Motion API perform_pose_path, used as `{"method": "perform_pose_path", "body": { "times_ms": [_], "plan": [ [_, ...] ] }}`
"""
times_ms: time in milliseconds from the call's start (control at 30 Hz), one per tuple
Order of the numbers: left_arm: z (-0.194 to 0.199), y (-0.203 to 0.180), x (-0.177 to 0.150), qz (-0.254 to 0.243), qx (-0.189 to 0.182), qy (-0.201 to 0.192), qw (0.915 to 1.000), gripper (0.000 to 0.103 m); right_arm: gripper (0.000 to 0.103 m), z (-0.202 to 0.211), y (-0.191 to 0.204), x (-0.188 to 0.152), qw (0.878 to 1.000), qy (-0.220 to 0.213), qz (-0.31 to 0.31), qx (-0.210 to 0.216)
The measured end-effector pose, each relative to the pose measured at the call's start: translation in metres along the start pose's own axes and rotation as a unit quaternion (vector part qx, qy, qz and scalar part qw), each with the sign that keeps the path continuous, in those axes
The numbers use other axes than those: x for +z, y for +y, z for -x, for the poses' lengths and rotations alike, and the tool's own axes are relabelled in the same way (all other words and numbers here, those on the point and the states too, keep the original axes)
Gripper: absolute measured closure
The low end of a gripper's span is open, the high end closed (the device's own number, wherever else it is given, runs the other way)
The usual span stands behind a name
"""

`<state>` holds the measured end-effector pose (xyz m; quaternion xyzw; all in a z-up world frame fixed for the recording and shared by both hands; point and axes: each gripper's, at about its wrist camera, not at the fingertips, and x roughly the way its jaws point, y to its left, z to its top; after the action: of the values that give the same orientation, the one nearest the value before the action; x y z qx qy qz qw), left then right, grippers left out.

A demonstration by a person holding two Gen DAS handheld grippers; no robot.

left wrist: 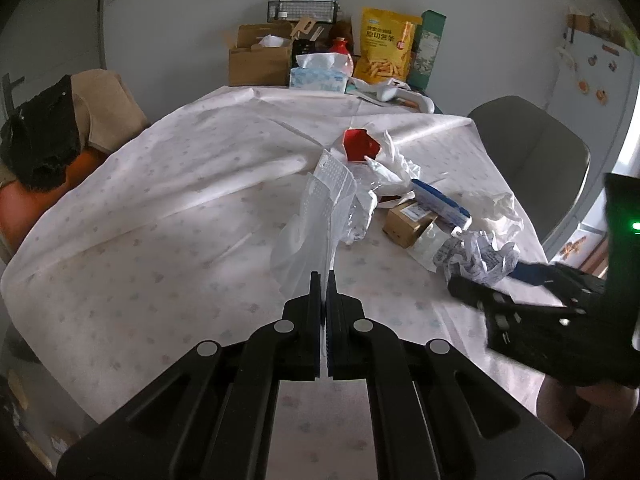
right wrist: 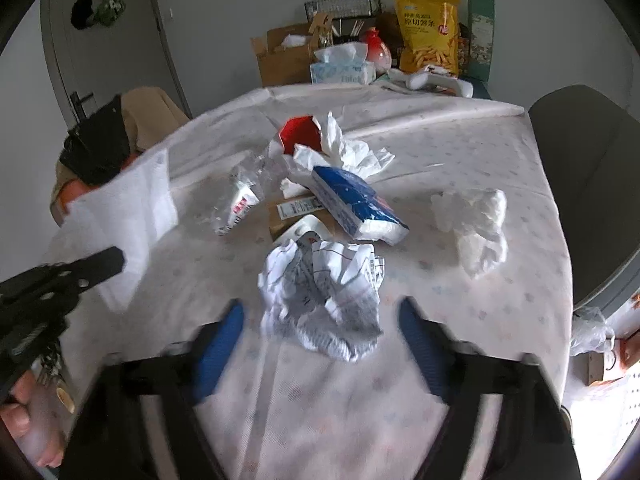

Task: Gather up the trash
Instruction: 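Reach the right gripper to the crumpled foil paper and grasp it, then carry the crumpled paper over the tan bin and open the right gripper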

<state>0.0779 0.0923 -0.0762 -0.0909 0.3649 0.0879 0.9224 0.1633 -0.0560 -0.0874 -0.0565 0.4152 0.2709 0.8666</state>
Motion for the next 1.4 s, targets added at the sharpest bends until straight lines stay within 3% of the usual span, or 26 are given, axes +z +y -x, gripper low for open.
{"method": "perform_pose_path", "body": {
  "times_ms": [267, 667, 1000, 1400],
  "plan": [
    [0.012, -0.014, 0.003, -0.012, -0.018, -0.016, 0.9997, 0.1, 0.069, 0.05, -0.014, -0.01, 0.999, -0.043, -0.016, 0.03],
    [0.014, -0.068, 0.011, -0.053, -0.055, -0.024, 0.9968, 0.1, 0.068, 0.099, -0.07, -0.033, 0.995, -0.073, -0.072, 0.0],
    [0.012, -0.13, 0.019, -0.096, -0.106, -0.026, 0.9894, 0.1, 0.068, 0.138, -0.139, -0.063, 0.985, -0.095, -0.13, -0.069],
    [-0.002, -0.221, 0.018, -0.157, -0.169, -0.003, 0.973, 0.1, 0.067, 0.165, -0.228, -0.117, 0.963, -0.091, -0.212, -0.143]
  ]
}}
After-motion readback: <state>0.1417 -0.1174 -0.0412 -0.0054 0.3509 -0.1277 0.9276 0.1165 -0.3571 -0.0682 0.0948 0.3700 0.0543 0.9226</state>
